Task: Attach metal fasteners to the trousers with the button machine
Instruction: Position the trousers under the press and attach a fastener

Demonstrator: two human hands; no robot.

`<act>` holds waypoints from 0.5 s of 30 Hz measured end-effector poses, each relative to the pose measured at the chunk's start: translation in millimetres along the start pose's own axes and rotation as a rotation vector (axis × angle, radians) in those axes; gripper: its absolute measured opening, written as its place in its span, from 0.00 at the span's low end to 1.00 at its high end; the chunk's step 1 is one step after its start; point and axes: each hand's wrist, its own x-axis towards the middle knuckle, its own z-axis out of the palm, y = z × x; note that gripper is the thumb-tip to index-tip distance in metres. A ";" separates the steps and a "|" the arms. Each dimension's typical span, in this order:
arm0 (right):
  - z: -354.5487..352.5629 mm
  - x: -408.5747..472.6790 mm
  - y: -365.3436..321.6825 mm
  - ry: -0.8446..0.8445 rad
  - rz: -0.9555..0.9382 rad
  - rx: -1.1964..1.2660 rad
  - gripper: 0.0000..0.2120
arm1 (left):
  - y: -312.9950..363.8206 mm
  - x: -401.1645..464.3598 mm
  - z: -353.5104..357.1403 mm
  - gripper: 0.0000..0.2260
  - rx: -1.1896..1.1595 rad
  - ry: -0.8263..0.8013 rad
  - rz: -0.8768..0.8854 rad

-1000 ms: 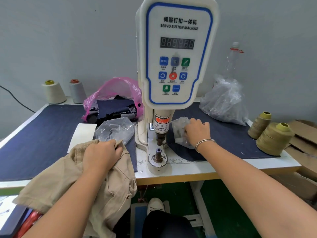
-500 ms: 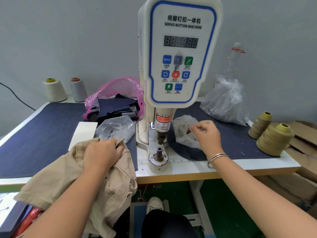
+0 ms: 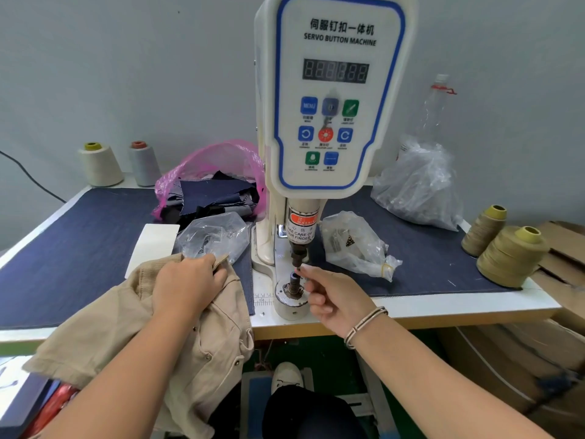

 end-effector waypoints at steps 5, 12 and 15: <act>4.9 -0.6 -0.1 -0.044 0.067 0.110 0.07 | 0.9 -0.5 -0.7 0.15 -0.012 0.003 -0.010; 7.0 -5.9 -1.3 -0.072 0.153 0.265 0.09 | 0.7 0.1 0.1 0.14 -0.046 0.000 -0.014; 7.5 -9.6 -2.4 -0.077 0.169 0.298 0.09 | 1.0 0.5 0.9 0.14 -0.036 -0.003 -0.017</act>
